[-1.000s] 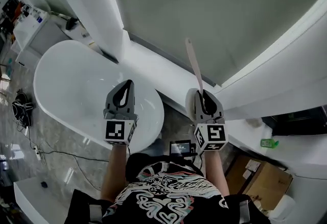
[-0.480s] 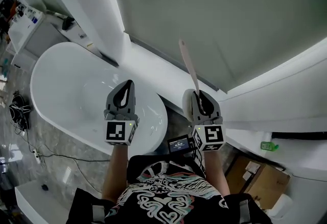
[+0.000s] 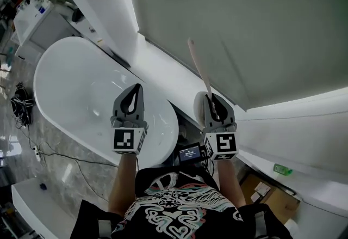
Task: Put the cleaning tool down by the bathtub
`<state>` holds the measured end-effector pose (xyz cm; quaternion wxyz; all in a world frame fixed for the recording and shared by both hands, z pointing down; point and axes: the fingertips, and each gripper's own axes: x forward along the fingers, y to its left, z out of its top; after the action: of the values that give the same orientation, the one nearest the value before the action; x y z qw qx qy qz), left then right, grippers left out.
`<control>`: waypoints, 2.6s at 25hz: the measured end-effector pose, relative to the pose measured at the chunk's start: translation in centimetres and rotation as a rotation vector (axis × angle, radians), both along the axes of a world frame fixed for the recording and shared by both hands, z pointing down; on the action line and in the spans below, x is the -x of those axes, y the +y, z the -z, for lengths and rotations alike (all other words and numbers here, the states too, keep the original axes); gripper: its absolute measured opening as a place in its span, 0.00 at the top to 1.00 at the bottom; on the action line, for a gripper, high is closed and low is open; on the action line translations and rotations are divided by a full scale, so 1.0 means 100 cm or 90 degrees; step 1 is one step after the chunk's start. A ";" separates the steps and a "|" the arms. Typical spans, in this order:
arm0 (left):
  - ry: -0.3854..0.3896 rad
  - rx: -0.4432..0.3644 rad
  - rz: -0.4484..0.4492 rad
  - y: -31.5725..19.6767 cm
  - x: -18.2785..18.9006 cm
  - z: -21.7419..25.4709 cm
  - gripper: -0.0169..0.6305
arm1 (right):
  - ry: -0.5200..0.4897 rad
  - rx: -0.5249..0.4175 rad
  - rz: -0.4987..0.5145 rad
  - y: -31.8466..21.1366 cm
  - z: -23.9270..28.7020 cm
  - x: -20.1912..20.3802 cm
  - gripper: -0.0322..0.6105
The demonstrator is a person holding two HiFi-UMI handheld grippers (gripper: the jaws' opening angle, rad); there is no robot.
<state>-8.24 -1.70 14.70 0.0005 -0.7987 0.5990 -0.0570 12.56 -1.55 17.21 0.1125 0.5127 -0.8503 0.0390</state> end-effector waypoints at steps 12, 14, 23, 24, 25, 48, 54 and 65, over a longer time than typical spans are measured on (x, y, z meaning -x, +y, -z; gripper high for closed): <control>0.014 -0.011 0.110 -0.073 0.008 -0.007 0.95 | -0.008 0.021 0.136 -0.102 -0.027 0.032 0.84; 0.003 0.004 0.124 -0.073 0.009 -0.017 0.95 | -0.010 0.037 0.152 -0.109 -0.042 0.036 0.84; -0.005 0.031 0.147 -0.076 0.033 -0.058 0.95 | 0.000 0.067 0.178 -0.113 -0.089 0.062 0.84; -0.009 0.033 0.147 -0.078 0.034 -0.064 0.95 | 0.001 0.067 0.178 -0.115 -0.094 0.063 0.84; -0.016 0.035 0.147 -0.080 0.034 -0.071 0.95 | 0.005 0.067 0.177 -0.117 -0.100 0.064 0.84; -0.030 0.141 0.138 -0.095 0.059 -0.246 0.95 | 0.090 0.134 0.206 -0.154 -0.258 0.097 0.84; -0.045 0.167 0.129 -0.105 0.060 -0.295 0.95 | 0.097 0.158 0.214 -0.160 -0.309 0.102 0.84; -0.072 0.214 0.099 -0.117 0.043 -0.374 0.95 | 0.128 0.173 0.217 -0.177 -0.385 0.095 0.84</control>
<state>-12.55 -13.40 52.06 -0.1038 -0.7342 0.6402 -0.2009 3.07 -19.24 55.71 0.2697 0.3434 -0.8959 0.0823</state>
